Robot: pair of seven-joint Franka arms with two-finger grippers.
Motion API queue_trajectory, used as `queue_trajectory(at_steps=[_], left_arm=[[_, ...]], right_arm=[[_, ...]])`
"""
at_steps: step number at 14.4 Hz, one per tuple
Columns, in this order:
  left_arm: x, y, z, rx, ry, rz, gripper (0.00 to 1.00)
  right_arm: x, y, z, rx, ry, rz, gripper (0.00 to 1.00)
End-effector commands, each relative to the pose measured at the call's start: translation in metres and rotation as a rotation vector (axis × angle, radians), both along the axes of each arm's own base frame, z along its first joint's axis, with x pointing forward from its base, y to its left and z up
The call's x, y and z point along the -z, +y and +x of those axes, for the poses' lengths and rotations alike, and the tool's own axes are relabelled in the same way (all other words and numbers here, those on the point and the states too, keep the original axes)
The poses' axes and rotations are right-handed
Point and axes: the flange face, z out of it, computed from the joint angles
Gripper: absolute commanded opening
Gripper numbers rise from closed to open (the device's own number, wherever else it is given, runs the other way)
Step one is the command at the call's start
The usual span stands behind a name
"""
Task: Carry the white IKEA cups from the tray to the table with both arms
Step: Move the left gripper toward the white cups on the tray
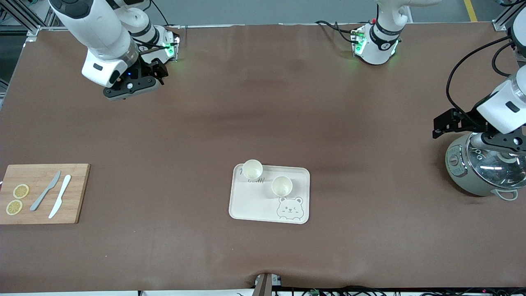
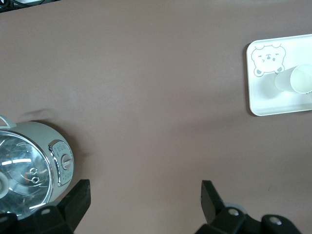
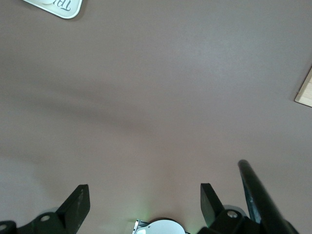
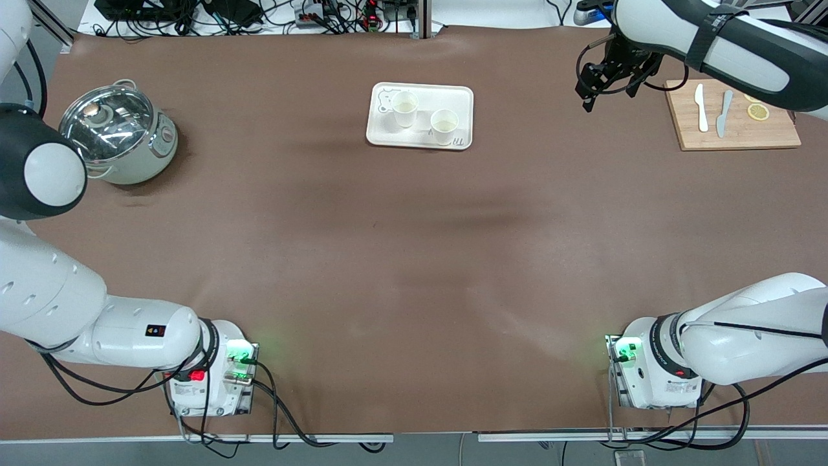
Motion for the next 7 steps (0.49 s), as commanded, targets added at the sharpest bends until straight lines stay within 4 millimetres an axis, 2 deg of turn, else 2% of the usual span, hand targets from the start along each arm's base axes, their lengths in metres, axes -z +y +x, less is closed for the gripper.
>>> queue_trajectory(at_steps=[1,3,7], left_arm=[[-0.003,0.002,0.0,-0.004,-0.001,-0.013,1.0],[0.001,0.001,0.002,-0.001,0.004,-0.014,1.0],[0.022,-0.01,0.016,0.009,0.0,-0.036,1.0]], right_arm=[[-0.01,-0.011,-0.001,0.009,0.0,-0.012,1.0],[-0.013,-0.02,-0.001,-0.029,0.009,-0.025,1.0],[-0.028,-0.069,0.012,-0.056,0.041,-0.01,1.0]])
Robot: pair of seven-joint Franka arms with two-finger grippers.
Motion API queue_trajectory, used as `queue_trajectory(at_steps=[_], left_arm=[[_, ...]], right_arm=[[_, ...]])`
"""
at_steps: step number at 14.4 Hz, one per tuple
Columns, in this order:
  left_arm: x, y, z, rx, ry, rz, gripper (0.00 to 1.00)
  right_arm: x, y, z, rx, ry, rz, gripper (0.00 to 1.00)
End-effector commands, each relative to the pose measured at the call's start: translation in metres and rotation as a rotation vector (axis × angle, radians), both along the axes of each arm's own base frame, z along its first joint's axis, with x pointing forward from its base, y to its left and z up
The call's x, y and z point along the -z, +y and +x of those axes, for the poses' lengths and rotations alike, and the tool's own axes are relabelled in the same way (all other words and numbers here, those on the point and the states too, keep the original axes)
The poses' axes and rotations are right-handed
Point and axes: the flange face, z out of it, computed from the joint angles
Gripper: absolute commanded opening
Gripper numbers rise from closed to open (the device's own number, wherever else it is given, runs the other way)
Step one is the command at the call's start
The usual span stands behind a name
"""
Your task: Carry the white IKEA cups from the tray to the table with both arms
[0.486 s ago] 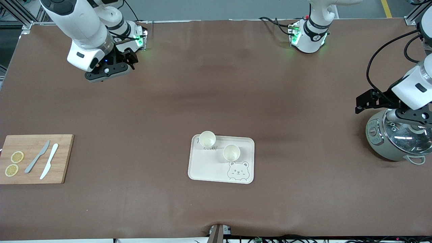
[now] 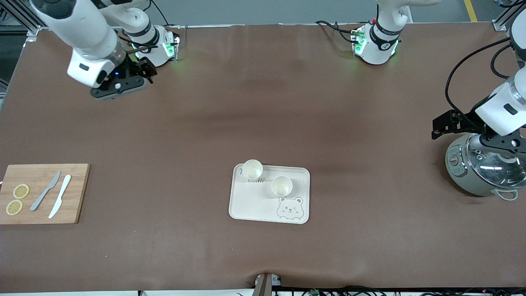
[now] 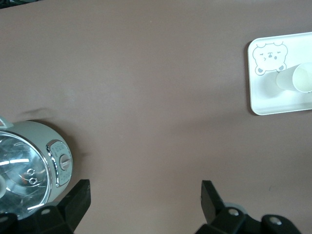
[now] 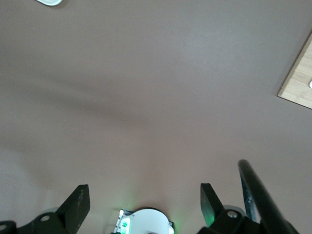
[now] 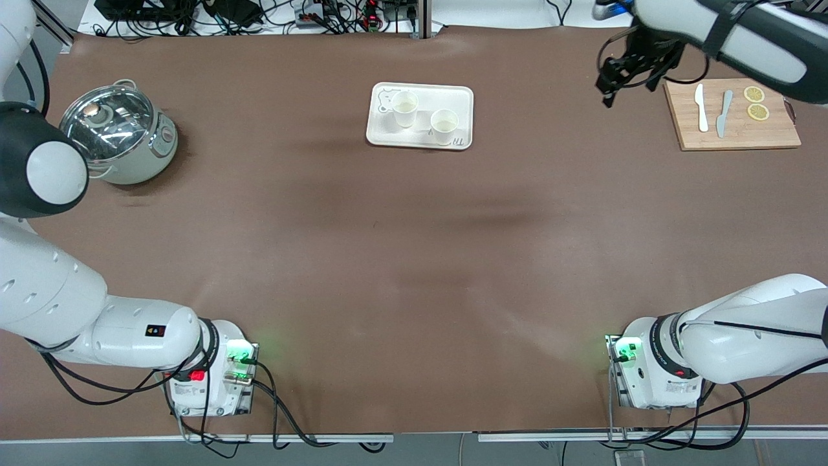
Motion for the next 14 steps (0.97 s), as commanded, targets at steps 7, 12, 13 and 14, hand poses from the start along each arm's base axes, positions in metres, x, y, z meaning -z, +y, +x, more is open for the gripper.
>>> queue_trajectory(at_steps=[7,12,13,14], left_arm=[[0.065,-0.138,0.053,-0.081,-0.012,-0.11,1.0],[0.144,-0.241,0.057,-0.093,-0.001,-0.086,1.0],[0.159,-0.257,0.056,-0.089,-0.01,-0.084,1.0],[0.175,-0.274,0.054,-0.088,-0.012,-0.083,1.0]], right_arm=[[-0.017,-0.11,0.017,-0.064,0.041,0.059,1.0],[-0.021,-0.112,0.021,-0.051,0.024,0.059,1.0],[-0.029,-0.111,0.026,-0.052,0.001,0.061,1.0],[-0.04,-0.108,0.031,-0.055,-0.024,0.062,1.0]])
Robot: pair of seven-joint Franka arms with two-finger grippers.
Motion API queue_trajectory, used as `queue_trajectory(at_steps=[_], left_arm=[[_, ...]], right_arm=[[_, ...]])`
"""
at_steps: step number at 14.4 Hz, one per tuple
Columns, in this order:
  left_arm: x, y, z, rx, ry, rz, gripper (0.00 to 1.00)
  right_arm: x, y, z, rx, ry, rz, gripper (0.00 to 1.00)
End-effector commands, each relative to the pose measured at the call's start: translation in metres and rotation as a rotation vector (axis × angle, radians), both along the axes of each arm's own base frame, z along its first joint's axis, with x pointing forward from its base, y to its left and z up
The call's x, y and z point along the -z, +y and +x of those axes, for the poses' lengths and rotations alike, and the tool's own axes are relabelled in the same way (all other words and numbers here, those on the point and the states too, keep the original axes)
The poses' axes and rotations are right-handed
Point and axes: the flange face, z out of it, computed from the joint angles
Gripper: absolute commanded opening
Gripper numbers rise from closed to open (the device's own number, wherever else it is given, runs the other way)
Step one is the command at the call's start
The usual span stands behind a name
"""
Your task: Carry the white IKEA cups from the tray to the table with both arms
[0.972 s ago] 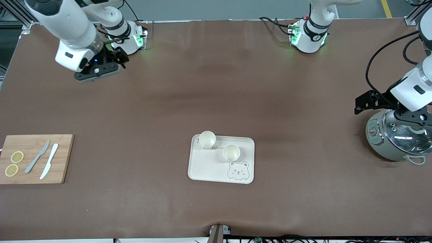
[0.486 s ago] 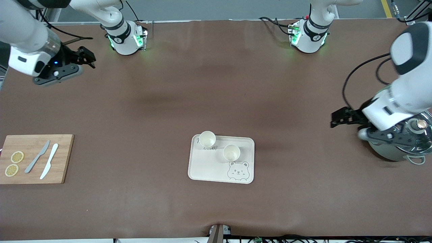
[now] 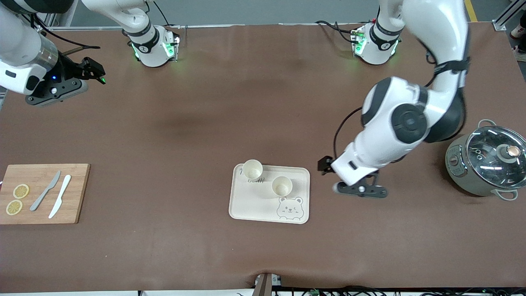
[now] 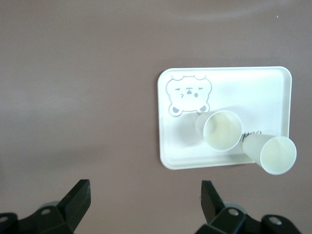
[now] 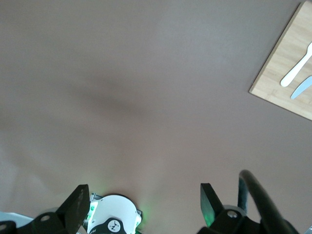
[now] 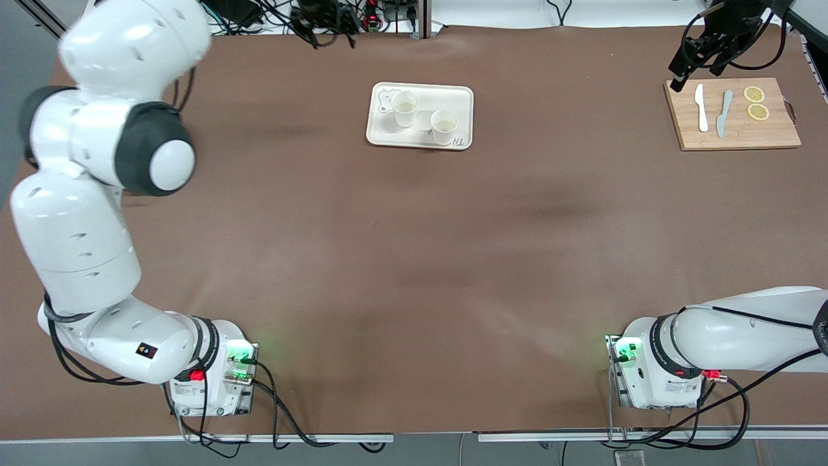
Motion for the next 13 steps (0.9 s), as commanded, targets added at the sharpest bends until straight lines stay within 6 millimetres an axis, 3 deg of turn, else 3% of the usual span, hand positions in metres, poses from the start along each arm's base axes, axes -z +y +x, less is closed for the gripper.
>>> queue_trajectory(at_steps=[1,5,8,10,11,13], left_arm=[[0.029,-0.036,0.004,-0.009,-0.022,0.008,1.0],[0.054,-0.084,-0.011,-0.025,-0.046,0.014,1.0],[0.077,-0.098,-0.019,-0.022,-0.02,0.026,1.0],[0.1,-0.107,-0.022,-0.015,-0.009,0.034,1.0],[0.115,-0.108,-0.023,-0.012,0.006,0.045,1.0],[0.133,-0.115,-0.028,-0.003,0.019,0.056,1.0]], right_arm=[[-0.027,0.004,0.02,-0.008,-0.048,0.007,1.0],[-0.028,-0.002,0.066,-0.027,-0.06,-0.01,1.0],[-0.031,-0.012,0.074,-0.154,-0.068,-0.037,1.0],[-0.034,-0.005,0.076,-0.146,-0.096,0.004,1.0],[-0.036,0.003,0.075,-0.06,-0.105,0.066,1.0],[-0.04,0.019,0.074,0.282,-0.097,0.148,1.0]])
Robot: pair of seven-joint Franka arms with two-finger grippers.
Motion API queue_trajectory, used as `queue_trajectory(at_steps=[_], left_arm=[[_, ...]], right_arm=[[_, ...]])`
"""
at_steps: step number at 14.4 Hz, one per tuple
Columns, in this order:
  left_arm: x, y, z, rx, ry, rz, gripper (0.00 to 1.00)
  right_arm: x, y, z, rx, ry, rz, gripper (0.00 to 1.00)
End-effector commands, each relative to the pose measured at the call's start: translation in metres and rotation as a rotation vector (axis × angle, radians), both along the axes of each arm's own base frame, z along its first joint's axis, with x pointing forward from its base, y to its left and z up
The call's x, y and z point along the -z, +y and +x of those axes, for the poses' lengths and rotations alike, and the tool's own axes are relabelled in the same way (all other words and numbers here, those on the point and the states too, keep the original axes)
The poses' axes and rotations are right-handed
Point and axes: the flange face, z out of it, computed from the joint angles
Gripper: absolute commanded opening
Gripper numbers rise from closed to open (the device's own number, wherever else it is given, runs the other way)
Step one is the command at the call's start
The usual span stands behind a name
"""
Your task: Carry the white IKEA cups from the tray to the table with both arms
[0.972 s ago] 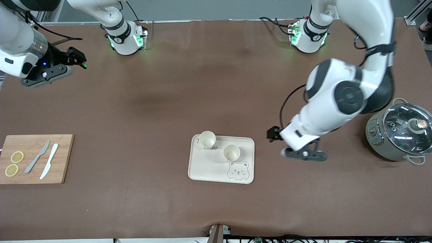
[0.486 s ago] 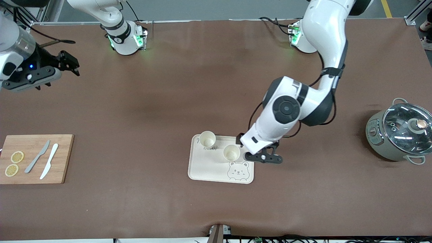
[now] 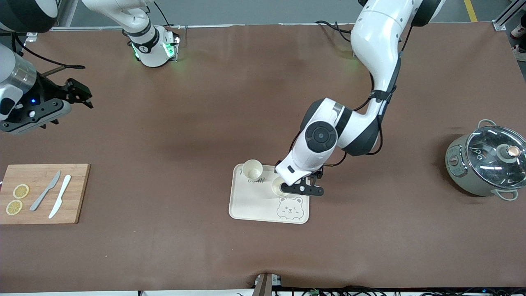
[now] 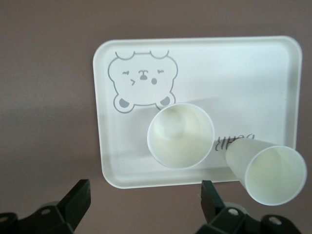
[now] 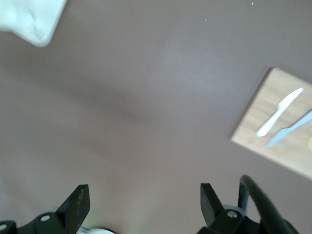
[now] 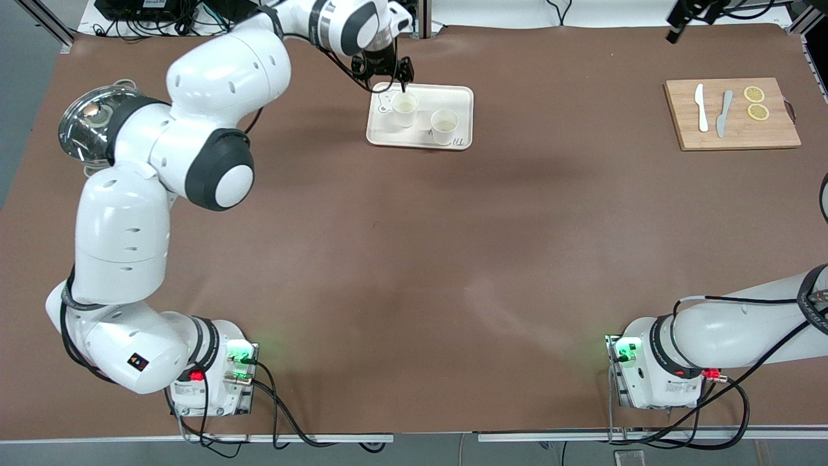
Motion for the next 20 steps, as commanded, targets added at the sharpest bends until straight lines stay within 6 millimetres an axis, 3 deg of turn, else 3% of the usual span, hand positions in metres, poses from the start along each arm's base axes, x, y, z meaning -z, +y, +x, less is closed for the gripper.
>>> queue_trajectory(at_steps=[1,4,6,9,12,18,20], left_arm=[[0.018,-0.009,0.001,-0.008,-0.009,0.006,1.0],[0.037,-0.008,0.002,-0.01,-0.007,0.012,1.0],[0.046,-0.009,0.005,-0.01,-0.023,0.008,1.0],[0.05,-0.007,0.005,-0.012,-0.021,0.01,1.0],[0.053,-0.004,0.009,-0.014,-0.035,0.004,1.0],[0.066,0.001,0.016,-0.007,-0.065,0.003,1.0],[0.07,0.002,0.018,0.001,-0.078,-0.001,1.0]], right_arm=[[-0.013,0.025,-0.002,0.324,0.024,0.108,1.0],[-0.015,0.069,-0.002,0.427,0.002,0.134,1.0],[-0.015,0.11,-0.004,0.483,-0.021,0.152,1.0],[0.021,0.172,0.006,0.506,-0.016,0.129,1.0],[0.06,0.203,0.025,0.502,-0.048,0.132,1.0],[0.132,0.22,0.065,0.553,-0.103,0.115,1.0],[0.152,0.239,0.066,0.534,-0.106,0.115,1.0]])
